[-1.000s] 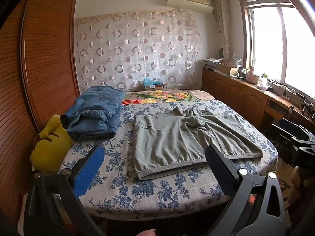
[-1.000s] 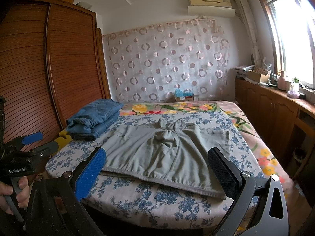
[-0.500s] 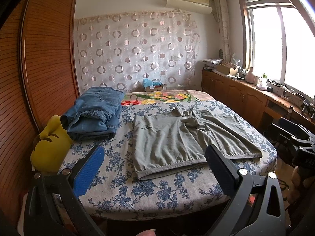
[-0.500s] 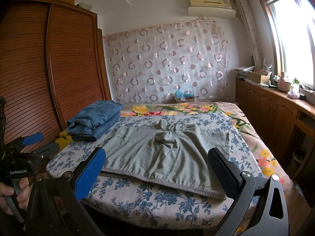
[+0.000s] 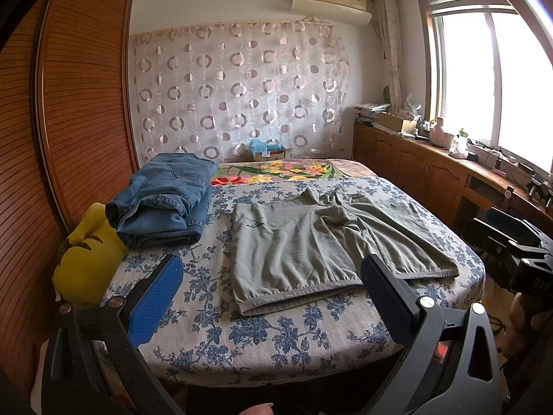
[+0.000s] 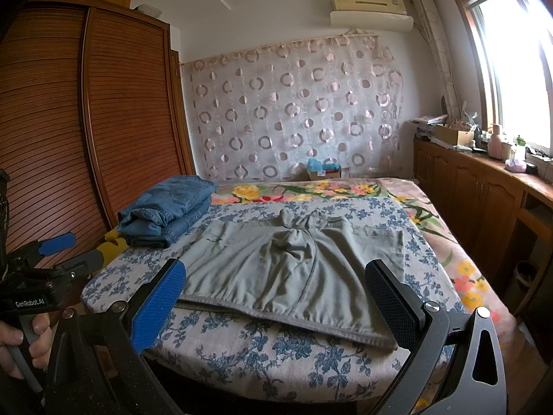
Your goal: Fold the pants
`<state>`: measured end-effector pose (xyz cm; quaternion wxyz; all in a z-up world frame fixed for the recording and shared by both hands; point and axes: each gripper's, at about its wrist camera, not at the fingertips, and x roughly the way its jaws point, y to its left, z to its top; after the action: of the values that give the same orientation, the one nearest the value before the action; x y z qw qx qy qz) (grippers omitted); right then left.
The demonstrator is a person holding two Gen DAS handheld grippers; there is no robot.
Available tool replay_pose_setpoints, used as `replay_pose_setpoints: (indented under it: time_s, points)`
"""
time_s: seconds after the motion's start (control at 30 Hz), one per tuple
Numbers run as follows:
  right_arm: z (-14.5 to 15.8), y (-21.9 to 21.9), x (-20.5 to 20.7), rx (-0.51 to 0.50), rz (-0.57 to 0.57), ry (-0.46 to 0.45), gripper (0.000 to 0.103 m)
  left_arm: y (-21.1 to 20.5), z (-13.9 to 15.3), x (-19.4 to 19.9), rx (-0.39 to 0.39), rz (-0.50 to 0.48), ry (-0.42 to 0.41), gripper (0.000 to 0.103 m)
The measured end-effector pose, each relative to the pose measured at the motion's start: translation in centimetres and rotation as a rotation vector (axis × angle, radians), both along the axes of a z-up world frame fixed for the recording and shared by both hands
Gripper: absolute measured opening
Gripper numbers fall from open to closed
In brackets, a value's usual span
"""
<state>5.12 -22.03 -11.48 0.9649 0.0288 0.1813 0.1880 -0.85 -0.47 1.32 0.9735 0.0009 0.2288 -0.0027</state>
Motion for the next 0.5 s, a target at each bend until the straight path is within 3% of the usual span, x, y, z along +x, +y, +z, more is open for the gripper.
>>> replay_pose_setpoints:
  time_s: [0.5]
  points:
    - [-0.02,0.04,-0.09,0.001,0.000,0.001,0.103,0.02,-0.01,-0.03,-0.001,-0.002,-0.003,0.103]
